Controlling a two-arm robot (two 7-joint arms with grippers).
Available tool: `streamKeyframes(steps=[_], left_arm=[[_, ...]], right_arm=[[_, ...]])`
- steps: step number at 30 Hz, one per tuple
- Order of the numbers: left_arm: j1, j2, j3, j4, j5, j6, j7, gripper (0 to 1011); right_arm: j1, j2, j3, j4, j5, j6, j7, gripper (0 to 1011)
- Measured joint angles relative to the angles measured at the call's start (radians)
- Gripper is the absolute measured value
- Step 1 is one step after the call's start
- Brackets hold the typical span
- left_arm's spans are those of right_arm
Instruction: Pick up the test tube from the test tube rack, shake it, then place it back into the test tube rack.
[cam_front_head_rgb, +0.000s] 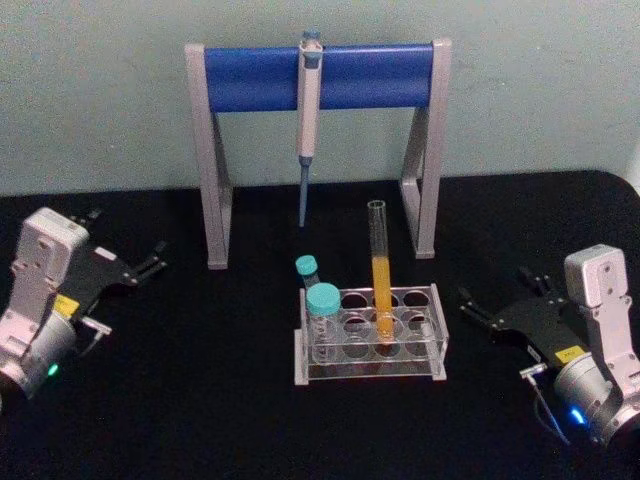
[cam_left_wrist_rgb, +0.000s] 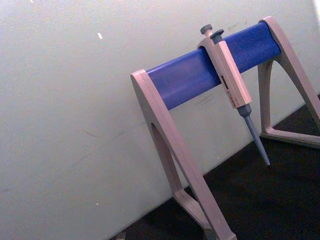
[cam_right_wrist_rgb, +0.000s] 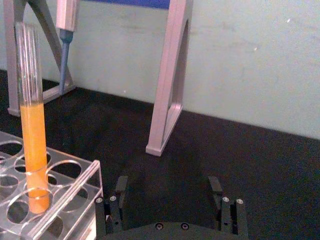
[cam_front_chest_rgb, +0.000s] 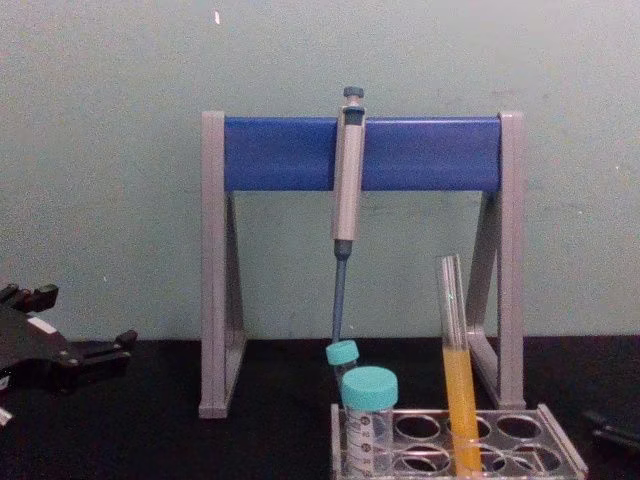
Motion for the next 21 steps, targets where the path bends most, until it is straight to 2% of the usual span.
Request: streamKeyframes(steps=[7, 21], left_arm=[[0.0, 0.0, 0.0, 0.0, 0.0, 0.0, 0.0, 1001], [0.0, 0.0, 0.0, 0.0, 0.0, 0.0, 0.0, 1001]], right_arm=[[0.014, -0.02, 0.002, 0.036, -0.013, 0.008, 0.025, 1000], [0.014, -0.018, 0.001, 0.033, -0.013, 0.009, 0.023, 1000]])
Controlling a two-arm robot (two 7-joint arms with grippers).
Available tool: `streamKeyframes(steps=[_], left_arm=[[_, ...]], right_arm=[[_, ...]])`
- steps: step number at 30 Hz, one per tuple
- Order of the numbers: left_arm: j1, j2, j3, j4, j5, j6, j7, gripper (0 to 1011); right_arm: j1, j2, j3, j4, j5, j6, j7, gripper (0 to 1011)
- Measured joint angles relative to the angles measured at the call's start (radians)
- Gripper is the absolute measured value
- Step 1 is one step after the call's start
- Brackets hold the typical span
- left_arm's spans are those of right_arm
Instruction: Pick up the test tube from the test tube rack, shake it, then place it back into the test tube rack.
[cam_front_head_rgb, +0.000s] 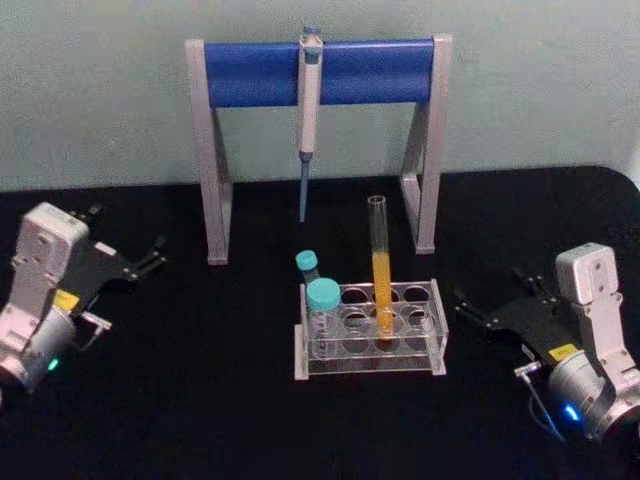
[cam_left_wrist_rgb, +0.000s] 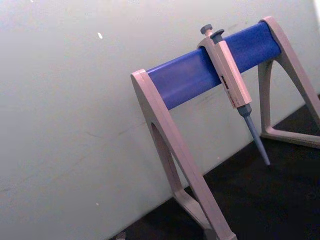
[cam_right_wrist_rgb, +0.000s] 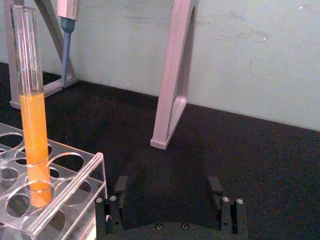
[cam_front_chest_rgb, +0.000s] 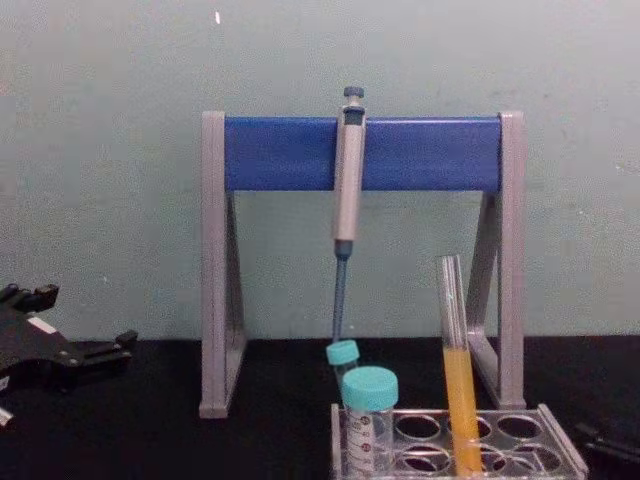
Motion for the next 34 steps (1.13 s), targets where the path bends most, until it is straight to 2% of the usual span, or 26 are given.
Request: streamKeyframes(steps=[34], left_arm=[[0.0, 0.0, 0.0, 0.0, 0.0, 0.0, 0.0, 1001]], right_arm=[[-0.001, 0.001, -0.001, -0.003, 0.002, 0.0, -0.002, 1000]])
